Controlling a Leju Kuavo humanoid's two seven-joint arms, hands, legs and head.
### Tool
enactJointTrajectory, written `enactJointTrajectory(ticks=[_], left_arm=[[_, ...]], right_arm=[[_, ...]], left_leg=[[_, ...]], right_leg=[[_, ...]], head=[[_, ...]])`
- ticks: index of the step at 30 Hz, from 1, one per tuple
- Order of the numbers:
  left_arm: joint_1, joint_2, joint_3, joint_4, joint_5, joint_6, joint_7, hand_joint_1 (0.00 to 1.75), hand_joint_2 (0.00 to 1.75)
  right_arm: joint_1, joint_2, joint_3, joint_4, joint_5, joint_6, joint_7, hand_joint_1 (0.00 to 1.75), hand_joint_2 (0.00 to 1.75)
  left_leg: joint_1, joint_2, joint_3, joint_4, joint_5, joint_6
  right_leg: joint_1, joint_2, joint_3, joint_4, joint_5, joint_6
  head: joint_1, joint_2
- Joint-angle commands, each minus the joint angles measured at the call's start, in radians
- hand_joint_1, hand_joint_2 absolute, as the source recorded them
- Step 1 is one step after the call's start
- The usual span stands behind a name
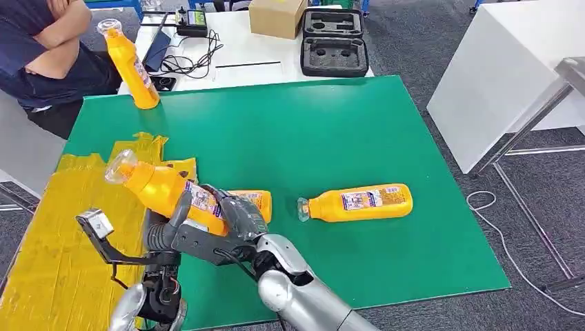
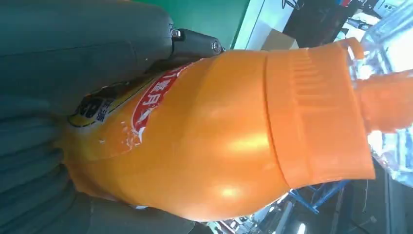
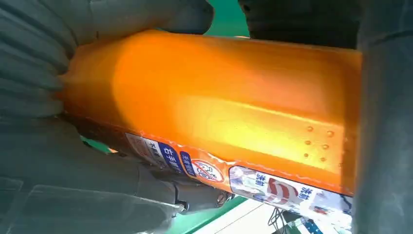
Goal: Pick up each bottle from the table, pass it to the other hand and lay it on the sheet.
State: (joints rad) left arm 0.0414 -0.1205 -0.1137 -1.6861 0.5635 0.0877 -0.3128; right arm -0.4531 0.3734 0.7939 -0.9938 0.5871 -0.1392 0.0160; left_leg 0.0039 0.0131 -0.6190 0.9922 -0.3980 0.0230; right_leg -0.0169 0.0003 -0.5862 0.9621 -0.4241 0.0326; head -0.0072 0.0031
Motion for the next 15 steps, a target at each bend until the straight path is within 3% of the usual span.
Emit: enactJointTrajectory(ticks=[1, 5, 6, 7, 8, 11, 15], left_arm=[[-0.066, -0.001, 0.043, 0.037, -0.004, 0.004, -0.006, 1.75, 1.75], [-0.064, -0.004, 0.052, 0.035, -0.012, 0.011, -0.014, 1.75, 1.75], [-0.062, -0.003, 0.059, 0.031, -0.015, 0.014, -0.016, 1.75, 1.75], [-0.057, 0.0, 0.071, 0.023, -0.032, 0.023, -0.03, 1.75, 1.75], [-0.056, 0.002, 0.082, 0.018, -0.041, 0.027, -0.035, 1.75, 1.75], [-0.058, 0.018, 0.157, -0.016, -0.124, 0.069, -0.076, 1.75, 1.75], [-0.059, 0.019, 0.164, -0.019, -0.126, 0.065, -0.069, 1.75, 1.75]], right_arm=[[-0.031, -0.025, 0.025, 0.082, 0.002, -0.002, 0.006, 1.75, 1.75], [-0.026, -0.027, 0.015, 0.075, 0.015, -0.017, 0.007, 1.75, 1.75], [-0.024, -0.031, 0.006, 0.064, 0.028, -0.026, 0.003, 0.4, 1.75], [-0.017, -0.04, -0.008, 0.042, 0.029, -0.034, -0.015, 0.0, 1.75], [-0.016, -0.049, -0.013, 0.025, 0.037, -0.035, -0.011, 0.0, 0.0], [0.014, -0.087, -0.064, -0.062, 0.032, -0.034, -0.028, 0.0, 0.0], [0.017, -0.089, -0.067, -0.068, 0.032, -0.03, -0.029, 0.0, 0.0]], left_leg=[[0.001, -0.003, 0.003, -0.001, 0.0, -0.001], [0.001, -0.004, 0.004, 0.0, -0.001, -0.001], [0.001, -0.003, 0.004, -0.001, -0.001, -0.001], [0.001, -0.003, 0.002, -0.001, 0.0, -0.001], [0.001, -0.004, 0.004, 0.0, -0.001, -0.001], [0.001, -0.003, 0.003, 0.0, -0.001, -0.001], [0.001, -0.003, 0.003, 0.0, -0.001, -0.001]], right_leg=[[0.001, -0.002, 0.004, -0.001, -0.001, -0.001], [0.001, -0.003, 0.006, -0.001, -0.002, -0.002], [0.001, -0.003, 0.005, -0.001, -0.001, -0.002], [0.001, -0.002, 0.003, -0.001, -0.001, -0.001], [0.001, -0.003, 0.006, -0.001, -0.002, -0.002], [0.001, -0.003, 0.005, -0.001, -0.001, -0.001], [0.001, -0.003, 0.004, 0.0, -0.002, -0.001]], head=[[0.0, 0.0], [0.0, 0.0], [0.0, 0.0], [0.0, 0.0], [0.0, 0.0], [0.0, 0.0], [0.0, 0.0]])
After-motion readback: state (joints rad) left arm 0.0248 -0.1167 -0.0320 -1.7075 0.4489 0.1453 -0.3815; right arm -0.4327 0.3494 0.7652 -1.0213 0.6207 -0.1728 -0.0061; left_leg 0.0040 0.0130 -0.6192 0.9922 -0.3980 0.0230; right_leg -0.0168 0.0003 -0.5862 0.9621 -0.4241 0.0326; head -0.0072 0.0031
